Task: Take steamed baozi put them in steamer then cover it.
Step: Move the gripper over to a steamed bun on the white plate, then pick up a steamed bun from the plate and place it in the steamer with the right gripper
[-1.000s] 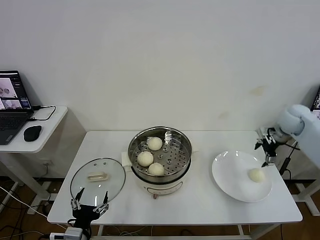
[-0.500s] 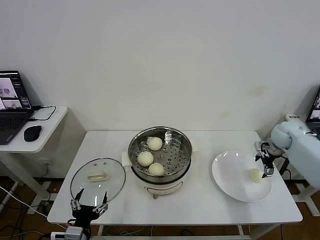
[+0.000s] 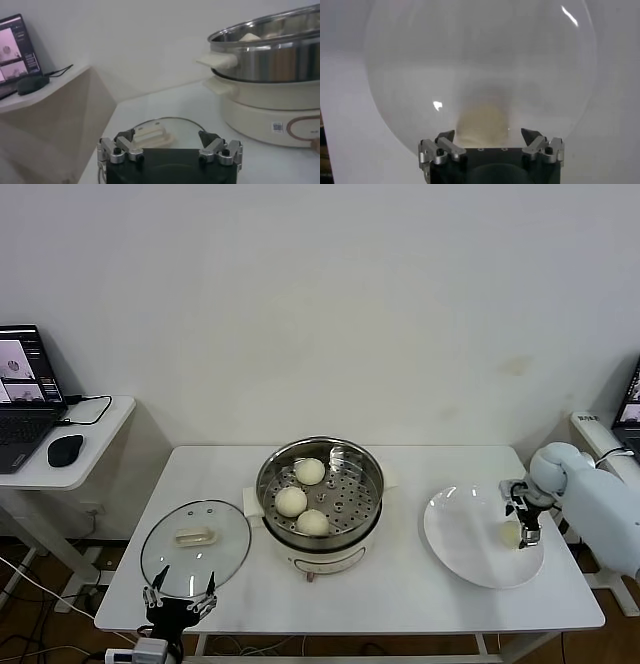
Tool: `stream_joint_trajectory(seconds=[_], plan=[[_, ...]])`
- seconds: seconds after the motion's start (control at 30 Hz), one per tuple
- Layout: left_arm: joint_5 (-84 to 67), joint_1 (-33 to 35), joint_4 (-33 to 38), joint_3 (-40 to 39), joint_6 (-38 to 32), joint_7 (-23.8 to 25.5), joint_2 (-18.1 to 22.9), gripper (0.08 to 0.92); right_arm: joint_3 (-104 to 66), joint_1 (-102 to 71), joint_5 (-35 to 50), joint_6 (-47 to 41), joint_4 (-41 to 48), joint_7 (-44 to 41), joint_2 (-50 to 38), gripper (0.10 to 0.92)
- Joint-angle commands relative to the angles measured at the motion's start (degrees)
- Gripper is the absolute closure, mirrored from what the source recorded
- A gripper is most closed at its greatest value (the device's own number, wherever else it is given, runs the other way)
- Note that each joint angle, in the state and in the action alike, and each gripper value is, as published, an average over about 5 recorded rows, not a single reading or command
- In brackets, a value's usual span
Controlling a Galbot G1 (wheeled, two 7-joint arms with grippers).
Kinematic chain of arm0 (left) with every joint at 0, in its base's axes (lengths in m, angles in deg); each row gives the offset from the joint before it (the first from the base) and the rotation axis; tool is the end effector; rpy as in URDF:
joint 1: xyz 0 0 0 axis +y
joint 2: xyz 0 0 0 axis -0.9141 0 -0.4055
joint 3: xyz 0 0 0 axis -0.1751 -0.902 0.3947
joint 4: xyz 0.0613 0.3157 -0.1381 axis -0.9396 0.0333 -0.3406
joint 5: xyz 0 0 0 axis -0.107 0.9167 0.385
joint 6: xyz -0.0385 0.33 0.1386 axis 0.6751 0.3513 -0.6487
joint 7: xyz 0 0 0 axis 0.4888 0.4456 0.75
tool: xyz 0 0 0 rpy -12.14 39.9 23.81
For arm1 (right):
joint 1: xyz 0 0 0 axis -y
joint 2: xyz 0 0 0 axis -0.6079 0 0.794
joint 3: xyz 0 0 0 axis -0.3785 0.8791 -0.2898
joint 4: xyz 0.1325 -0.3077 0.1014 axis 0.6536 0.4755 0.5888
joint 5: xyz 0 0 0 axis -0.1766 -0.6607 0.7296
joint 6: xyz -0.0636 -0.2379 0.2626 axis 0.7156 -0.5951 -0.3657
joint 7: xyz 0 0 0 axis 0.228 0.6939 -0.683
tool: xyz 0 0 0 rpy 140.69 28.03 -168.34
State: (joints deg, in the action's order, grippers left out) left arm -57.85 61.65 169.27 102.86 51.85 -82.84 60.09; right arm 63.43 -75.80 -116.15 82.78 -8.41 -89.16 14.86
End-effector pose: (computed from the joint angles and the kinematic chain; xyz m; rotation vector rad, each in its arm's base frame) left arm 0.1425 0.0582 -0.3183 0.0376 -2.7732 -0.3832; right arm 0.5364 -0.2488 -0.2406 1.0620 -1.1834 1.3551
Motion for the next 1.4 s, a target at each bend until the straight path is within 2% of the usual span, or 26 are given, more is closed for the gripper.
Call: stream_joint_trajectory(seconds=[0.03, 0.27, 0.5, 0.63, 0.8, 1.03, 1.4], plan=[[0.02, 0.04, -0.18, 0.03, -0.04, 0.00, -0.04, 0.177, -0.60, -0.74, -1.39, 0.28, 1.21, 0.69, 0.91, 0.203], [0.05, -0.12, -0.29, -0.04, -0.02, 0.02, -0.03, 0.177, -1.32, -1.00, -0.81, 0.18, 1.43, 0.86, 0.65, 0.224], [0.16, -0.27, -0.59, -0.28, -0.02, 0.01, -0.01, 0.177, -1.87, -1.40, 0.78, 0.13, 1.35, 0.88, -0.20, 0.405], [0.30, -0.28, -0.54, -0.40, -0.03, -0.01, 0.02, 0.177, -2.00, -0.86, 3.01, -0.39, 0.63, 1.17, -0.93, 0.458], [0.94, -0.30, -0.32, -0.42, -0.17, -0.20, -0.03, 0.177, 1.54, 3.75, 9.36, -2.59, -3.78, 0.69, -3.53, 0.464], [2.37, -0.56, -0.12, -0.45, -0.77, -0.58, -0.08, 0.177, 14.67, 20.29, 20.95, -7.86, -12.84, -1.93, -5.22, 0.458], [2.27, -0.40, 1.96, 0.60, -1.36, -0.73, -1.08, 0.177, 31.22, 41.02, 38.67, -14.56, -15.50, -4.10, 5.16, 0.457]])
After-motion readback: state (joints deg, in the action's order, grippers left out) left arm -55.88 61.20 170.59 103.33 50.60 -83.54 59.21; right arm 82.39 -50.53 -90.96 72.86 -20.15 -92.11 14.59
